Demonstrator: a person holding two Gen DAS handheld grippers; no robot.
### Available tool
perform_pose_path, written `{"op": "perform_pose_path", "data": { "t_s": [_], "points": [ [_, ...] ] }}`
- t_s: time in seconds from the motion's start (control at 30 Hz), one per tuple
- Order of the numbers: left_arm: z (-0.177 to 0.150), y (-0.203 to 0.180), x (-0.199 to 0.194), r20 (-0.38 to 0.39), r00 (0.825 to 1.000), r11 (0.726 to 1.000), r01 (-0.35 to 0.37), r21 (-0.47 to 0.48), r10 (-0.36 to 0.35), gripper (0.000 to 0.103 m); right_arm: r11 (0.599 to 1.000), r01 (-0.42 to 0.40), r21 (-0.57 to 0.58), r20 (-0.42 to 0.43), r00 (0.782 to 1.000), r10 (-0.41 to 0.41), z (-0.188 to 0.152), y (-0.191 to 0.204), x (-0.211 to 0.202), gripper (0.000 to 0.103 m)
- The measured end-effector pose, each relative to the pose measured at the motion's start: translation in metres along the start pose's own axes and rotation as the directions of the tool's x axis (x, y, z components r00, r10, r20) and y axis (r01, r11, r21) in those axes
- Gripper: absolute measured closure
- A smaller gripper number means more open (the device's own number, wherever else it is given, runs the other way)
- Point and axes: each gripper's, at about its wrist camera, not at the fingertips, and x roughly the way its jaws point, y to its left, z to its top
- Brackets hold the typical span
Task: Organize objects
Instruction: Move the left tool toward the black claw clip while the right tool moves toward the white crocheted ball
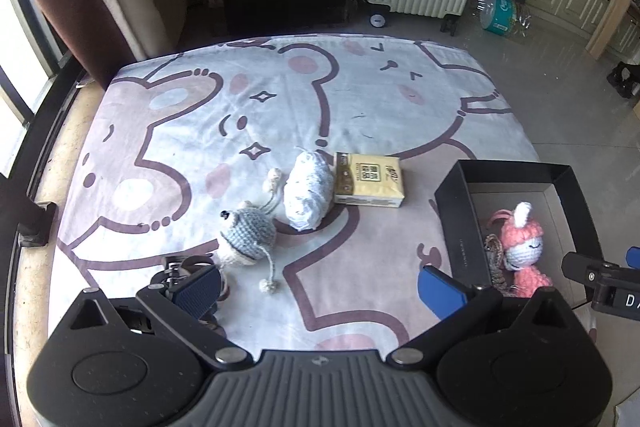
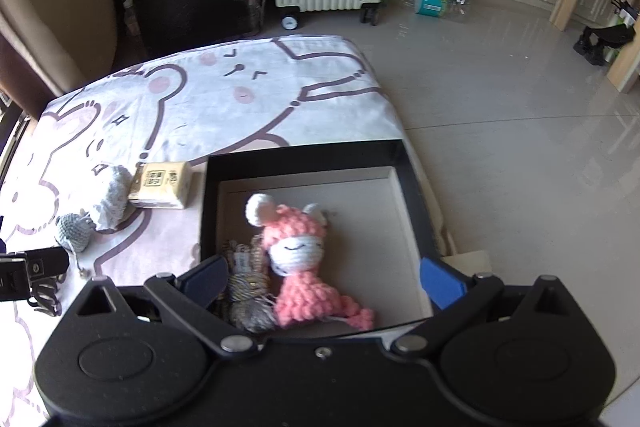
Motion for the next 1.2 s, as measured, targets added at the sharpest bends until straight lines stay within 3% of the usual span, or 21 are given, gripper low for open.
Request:
{"op": "perform_pose_path", "data": {
  "t_s": [0.63, 1.2],
  "points": [
    [-0.014, 0.079, -0.012, 0.001, 0.995, 0.990, -0.099, -0.096, 0.100, 0.000, 0.991, -0.096, -0.094, -0.009, 0.995, 0.095, 0.006, 0.081, 0.010, 0.000],
    [-0.019, 0.104, -0.016, 0.007, 0.992, 0.983, -0.122, -0.135, 0.124, 0.000, 0.983, -0.130, -0.130, 0.004, 0.991, 0.131, 0.005, 0.109, 0.004, 0.000]
  ]
}}
